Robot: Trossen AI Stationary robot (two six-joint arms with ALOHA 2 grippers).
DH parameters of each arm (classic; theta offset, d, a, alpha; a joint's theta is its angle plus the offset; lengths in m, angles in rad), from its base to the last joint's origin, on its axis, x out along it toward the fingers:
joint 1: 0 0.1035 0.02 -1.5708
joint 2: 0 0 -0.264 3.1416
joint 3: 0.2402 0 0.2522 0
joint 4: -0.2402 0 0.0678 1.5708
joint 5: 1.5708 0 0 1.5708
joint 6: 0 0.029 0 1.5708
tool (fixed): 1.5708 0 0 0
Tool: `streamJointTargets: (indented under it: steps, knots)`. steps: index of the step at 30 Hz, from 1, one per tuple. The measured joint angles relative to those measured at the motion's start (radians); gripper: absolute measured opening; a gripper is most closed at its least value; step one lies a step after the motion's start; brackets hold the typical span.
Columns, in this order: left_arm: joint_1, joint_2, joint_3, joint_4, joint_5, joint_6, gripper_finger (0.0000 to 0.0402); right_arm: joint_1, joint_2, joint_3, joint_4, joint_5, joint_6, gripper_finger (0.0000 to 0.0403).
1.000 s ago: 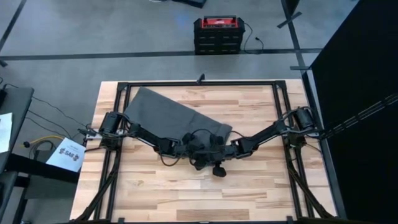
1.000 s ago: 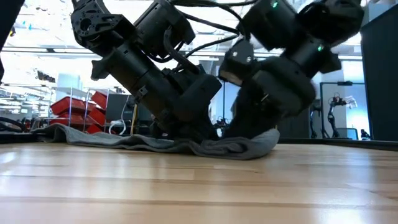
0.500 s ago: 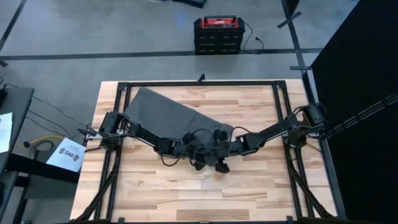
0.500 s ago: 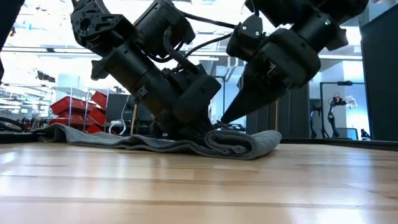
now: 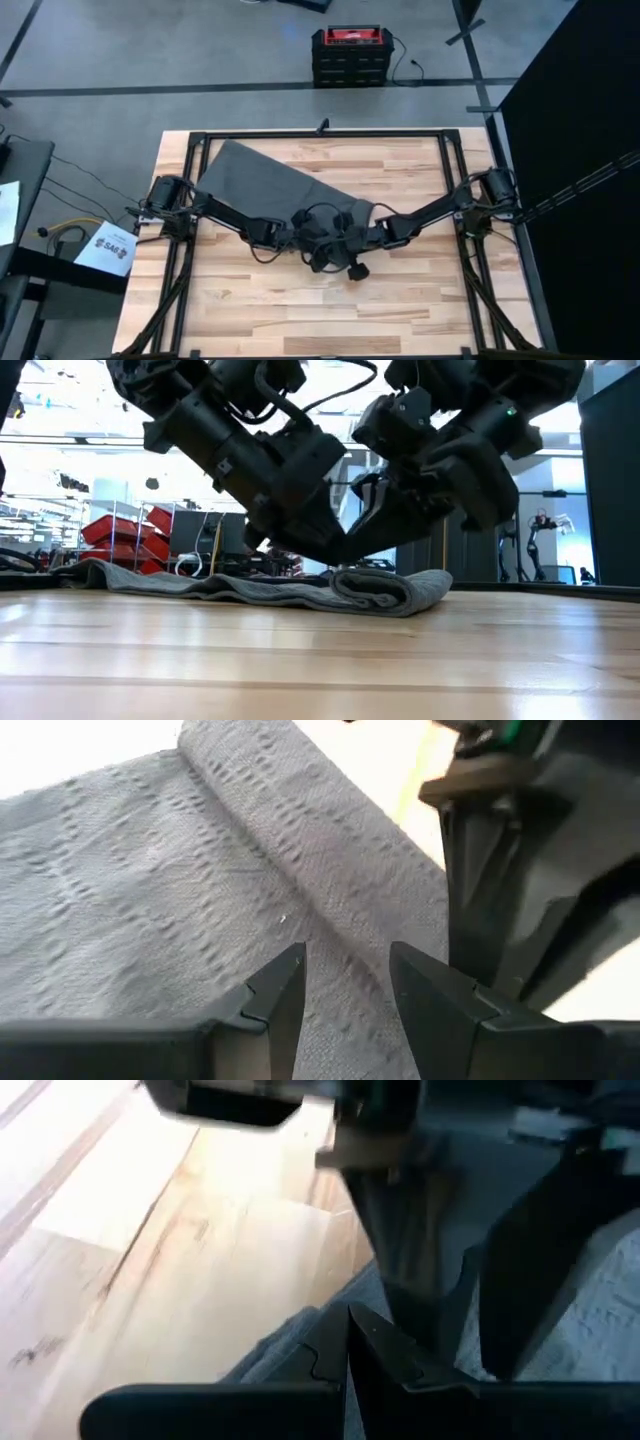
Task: Roll towel
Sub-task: Roll the gray towel
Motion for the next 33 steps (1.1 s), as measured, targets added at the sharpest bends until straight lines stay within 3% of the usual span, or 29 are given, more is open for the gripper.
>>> streamJointTargets:
  steps: [4,7,13,33]
  knots:
    - [-0.013,-0.022,0.001,-0.089,-0.007,-0.049,0.0133,-0.017,0.05,0.0,0.043,-0.094,-0.06,0.0]
    - [-0.042,-0.015,-0.009,-0.176,-0.007,-0.132,0.0133,-0.022,0.086,0.0,0.079,-0.106,-0.118,0.0]
    - [-0.087,0.01,-0.074,-0.159,-0.057,-0.253,0.0134,-0.058,0.111,0.002,0.082,-0.176,-0.211,0.0]
    - [-0.092,0.012,-0.13,-0.193,-0.097,-0.146,0.0133,-0.127,0.053,-0.003,-0.056,-0.294,-0.328,0.0]
